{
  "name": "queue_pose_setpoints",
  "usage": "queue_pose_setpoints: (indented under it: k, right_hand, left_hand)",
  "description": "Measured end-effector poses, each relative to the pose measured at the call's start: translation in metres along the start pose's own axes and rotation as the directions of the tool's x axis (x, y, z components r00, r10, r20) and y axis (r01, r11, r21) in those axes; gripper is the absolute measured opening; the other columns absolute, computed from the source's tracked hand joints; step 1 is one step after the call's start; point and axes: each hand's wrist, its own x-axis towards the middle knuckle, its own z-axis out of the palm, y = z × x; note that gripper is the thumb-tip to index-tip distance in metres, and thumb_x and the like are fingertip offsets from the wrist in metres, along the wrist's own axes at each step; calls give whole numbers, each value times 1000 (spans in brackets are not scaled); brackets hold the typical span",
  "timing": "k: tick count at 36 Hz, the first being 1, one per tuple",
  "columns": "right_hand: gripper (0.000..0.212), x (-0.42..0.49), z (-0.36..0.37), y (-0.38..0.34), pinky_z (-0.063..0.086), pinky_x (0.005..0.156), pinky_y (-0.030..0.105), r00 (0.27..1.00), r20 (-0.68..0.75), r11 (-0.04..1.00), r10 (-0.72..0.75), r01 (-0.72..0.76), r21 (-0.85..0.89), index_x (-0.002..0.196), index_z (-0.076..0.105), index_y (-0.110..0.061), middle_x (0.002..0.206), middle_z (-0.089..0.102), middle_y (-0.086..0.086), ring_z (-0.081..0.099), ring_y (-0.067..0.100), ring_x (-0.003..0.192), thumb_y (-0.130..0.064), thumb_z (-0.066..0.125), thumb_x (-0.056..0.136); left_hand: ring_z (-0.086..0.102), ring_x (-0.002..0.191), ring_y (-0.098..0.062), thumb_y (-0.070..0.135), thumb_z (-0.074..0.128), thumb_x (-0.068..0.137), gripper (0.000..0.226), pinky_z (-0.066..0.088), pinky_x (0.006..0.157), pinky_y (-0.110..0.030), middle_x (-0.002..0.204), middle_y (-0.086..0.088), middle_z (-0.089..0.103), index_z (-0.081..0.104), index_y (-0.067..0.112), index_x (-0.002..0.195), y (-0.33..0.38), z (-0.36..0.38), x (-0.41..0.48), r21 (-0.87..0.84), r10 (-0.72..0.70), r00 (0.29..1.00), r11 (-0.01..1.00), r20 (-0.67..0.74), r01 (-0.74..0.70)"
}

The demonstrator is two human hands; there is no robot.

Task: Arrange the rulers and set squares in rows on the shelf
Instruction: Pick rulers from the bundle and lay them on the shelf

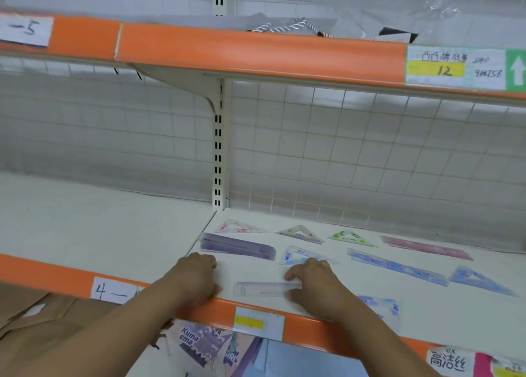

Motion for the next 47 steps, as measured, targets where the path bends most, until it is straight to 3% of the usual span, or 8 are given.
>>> queue_pose_setpoints:
  k: [17, 23, 28, 35, 37, 40, 44, 47]
  right_hand:
    - [17, 10, 1, -3, 38, 88, 29, 996, -50, 997, -77, 78, 11, 94, 40, -30, 102, 56, -6, 50, 19, 101, -18, 52, 91]
    - [24, 15, -1, -7, 34, 64, 15, 983, -137, 983, -122, 138, 117, 97, 42, -28, 96, 55, -4, 48, 9, 78, -5, 39, 93]
    - [9, 29, -3, -18, 34, 74, 25, 978, -180, 972, -110, 144, 188, 105, 49, -24, 108, 51, 2, 46, 14, 88, -21, 43, 99]
    - [30, 49, -7, -32, 30, 63, 14, 980, -151, 963, -131, 162, 217, 116, 57, -20, 103, 45, 1, 43, 13, 87, -36, 58, 91]
    - [33, 54, -8, -37, 31, 69, 20, 981, -127, 960, -147, 172, 219, 117, 58, -20, 103, 44, 1, 43, 13, 89, -39, 61, 90]
    - [26, 59, -12, -45, 37, 80, 25, 981, -83, 964, -173, 187, 190, 115, 61, -21, 106, 43, 3, 49, 18, 91, -36, 53, 95]
    - [26, 69, -11, -53, 46, 81, 33, 980, -82, 983, -183, 183, -13, 73, 45, -29, 97, 43, 4, 57, 28, 93, -16, 44, 96]
    - [22, 78, -10, -54, 40, 72, 26, 981, -102, 982, -168, 158, -100, 86, 41, -26, 95, 51, 1, 59, 24, 97, -5, 46, 89]
  left_hand:
    - [45, 125, -24, 38, 61, 89, 54, 39, 102, -30, 137, -7, 45, 43, 17, 135, 2, 0, 4, 55, -27, 1000, 998, 7, 26]
    - [46, 124, -24, 39, 61, 88, 53, 39, 101, -29, 136, -8, 45, 44, 17, 134, 1, -2, 3, 37, -23, 1000, 999, 5, 23]
    - [45, 124, -23, 40, 64, 85, 56, 40, 103, -31, 135, -6, 43, 46, 19, 134, -1, -4, 0, 1, -34, 999, 999, 4, 34]
    - [44, 125, -23, 44, 66, 83, 60, 40, 103, -32, 135, -5, 43, 46, 21, 134, -1, -8, -1, -10, -35, 999, 999, -2, 35]
    - [44, 125, -22, 44, 67, 83, 60, 41, 103, -32, 134, -5, 43, 46, 21, 134, -2, -9, -1, -24, -37, 999, 999, -7, 37]
    - [42, 126, -21, 45, 67, 83, 62, 40, 103, -33, 135, -5, 42, 45, 21, 135, -2, -11, -1, -36, -35, 999, 999, -8, 34]
    - [41, 127, -22, 46, 66, 83, 64, 40, 104, -34, 135, -5, 41, 43, 21, 137, -3, -14, 0, -34, -42, 999, 999, -6, 42]
    - [41, 127, -23, 47, 67, 82, 65, 40, 104, -34, 135, -6, 41, 44, 21, 137, -5, -15, 1, -44, -55, 998, 998, -6, 55]
